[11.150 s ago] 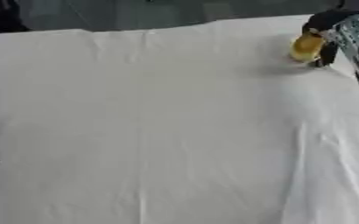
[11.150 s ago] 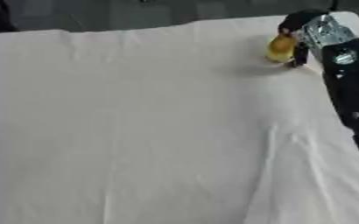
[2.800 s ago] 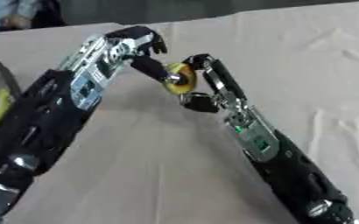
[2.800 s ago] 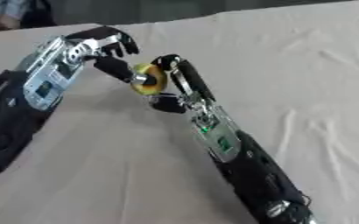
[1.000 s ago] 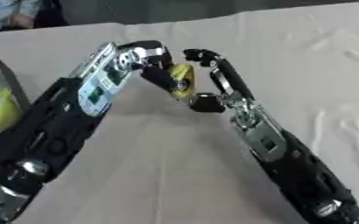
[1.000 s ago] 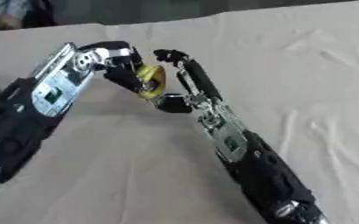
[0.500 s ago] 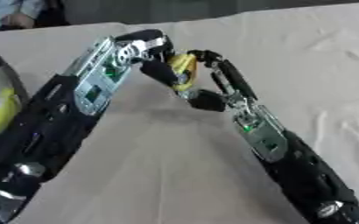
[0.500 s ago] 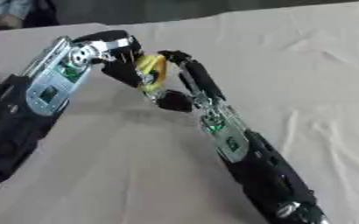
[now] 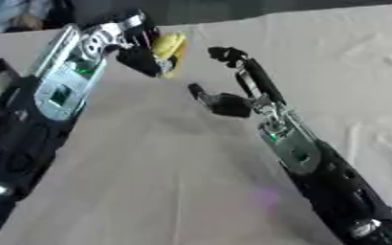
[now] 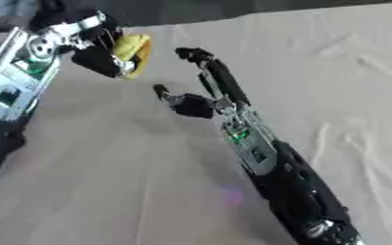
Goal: Pick up the objects with one hand, pass them to the other hand, and then place them into the box on the other side of the table.
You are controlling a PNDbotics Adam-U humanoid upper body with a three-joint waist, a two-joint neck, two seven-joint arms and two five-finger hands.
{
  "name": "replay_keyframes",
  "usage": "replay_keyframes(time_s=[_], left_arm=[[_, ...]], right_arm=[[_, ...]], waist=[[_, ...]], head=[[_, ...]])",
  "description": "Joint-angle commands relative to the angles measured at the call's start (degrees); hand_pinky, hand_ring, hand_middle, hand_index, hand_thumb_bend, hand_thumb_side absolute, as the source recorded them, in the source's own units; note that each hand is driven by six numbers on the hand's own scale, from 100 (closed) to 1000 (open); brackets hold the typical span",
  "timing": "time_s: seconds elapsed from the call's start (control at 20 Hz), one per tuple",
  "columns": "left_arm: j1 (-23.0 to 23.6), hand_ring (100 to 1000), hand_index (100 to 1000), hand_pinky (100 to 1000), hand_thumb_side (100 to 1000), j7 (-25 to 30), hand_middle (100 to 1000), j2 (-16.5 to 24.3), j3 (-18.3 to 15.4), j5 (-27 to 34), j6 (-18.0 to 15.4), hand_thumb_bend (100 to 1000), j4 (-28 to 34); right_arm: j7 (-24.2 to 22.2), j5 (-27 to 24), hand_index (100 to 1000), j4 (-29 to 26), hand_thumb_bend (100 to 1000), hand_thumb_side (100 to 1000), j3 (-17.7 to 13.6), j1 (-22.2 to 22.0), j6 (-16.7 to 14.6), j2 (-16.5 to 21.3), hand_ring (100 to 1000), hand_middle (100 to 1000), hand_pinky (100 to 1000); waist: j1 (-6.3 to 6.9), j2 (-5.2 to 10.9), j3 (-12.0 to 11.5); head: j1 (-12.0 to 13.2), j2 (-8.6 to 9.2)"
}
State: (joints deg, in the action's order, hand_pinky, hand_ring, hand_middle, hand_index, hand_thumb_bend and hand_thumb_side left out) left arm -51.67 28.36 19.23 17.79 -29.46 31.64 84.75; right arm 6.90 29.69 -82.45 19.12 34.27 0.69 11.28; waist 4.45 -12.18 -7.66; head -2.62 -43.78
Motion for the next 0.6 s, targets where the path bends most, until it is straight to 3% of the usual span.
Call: replay_keyframes(time_s=[0.05, 0.6], left_arm=[[0.5, 597, 434, 728, 133, -2.9, 542, 4.4, -3.7, 4.5, 2.3, 222, 3.3], [7.6, 601, 436, 731, 124, -10.2, 546, 16.9, -11.4, 11.1, 5.2, 241, 5.0]], right_arm=[[-0.2, -0.6, 870, -2.0, 411, 427, -0.5, 0.5, 0.4, 1.7, 840, 786, 849], [0.9, -3.3, 864, -5.9, 414, 392, -2.2, -1.3, 1.7, 5.5, 837, 781, 847]], waist=[[-0.64, 2.34, -0.2], [-1.74, 2.81, -0.5]], head=[[1.6, -0.34], [6.1, -0.34]])
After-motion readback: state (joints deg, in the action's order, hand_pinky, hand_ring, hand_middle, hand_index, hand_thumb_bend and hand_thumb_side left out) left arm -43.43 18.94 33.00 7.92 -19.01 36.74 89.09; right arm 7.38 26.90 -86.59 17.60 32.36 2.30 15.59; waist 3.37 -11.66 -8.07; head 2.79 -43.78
